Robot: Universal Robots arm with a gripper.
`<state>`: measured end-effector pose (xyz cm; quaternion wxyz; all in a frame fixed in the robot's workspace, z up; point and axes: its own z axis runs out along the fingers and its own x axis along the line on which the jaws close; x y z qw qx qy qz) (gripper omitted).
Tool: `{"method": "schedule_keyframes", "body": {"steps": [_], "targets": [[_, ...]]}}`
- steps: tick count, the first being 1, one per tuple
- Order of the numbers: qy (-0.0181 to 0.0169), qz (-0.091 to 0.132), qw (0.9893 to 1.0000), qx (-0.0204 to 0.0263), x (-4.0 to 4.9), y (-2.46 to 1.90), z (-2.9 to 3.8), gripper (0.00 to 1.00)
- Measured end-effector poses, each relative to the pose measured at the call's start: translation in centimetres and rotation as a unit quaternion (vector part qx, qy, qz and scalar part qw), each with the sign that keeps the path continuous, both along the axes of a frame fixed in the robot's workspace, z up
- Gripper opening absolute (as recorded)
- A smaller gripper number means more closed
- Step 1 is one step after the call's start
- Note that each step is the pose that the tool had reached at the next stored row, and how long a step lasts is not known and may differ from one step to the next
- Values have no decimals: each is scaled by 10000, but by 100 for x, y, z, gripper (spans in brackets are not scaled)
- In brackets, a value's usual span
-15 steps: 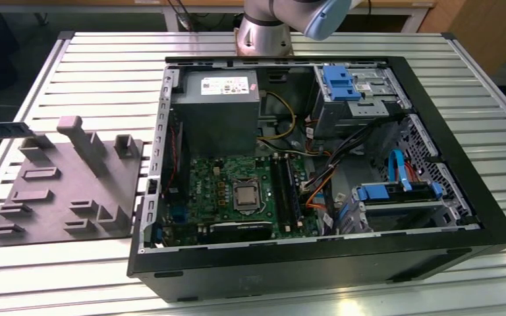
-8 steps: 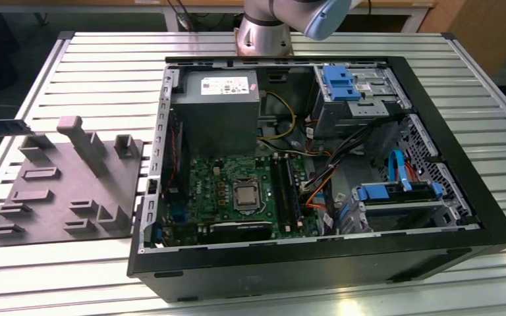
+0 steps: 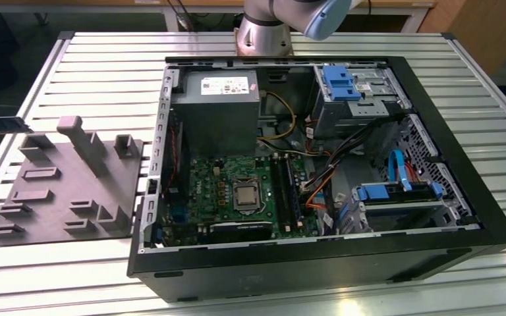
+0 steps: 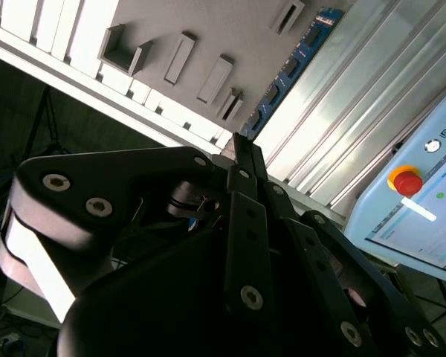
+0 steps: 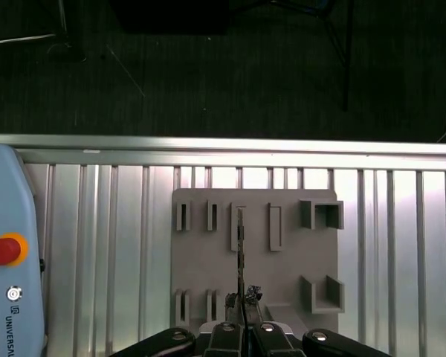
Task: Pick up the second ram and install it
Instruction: 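Pick up the second ram and move it above second insertion slot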
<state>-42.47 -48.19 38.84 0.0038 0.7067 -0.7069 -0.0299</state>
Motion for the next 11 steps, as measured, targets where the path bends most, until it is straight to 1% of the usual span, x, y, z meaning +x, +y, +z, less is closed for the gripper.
{"method": "schedule_keyframes", "body": {"steps": [4, 11], "targets": [[0, 0, 10000, 0, -1, 0, 12, 12], [0, 0, 10000, 0, 16, 0, 13, 12]]}}
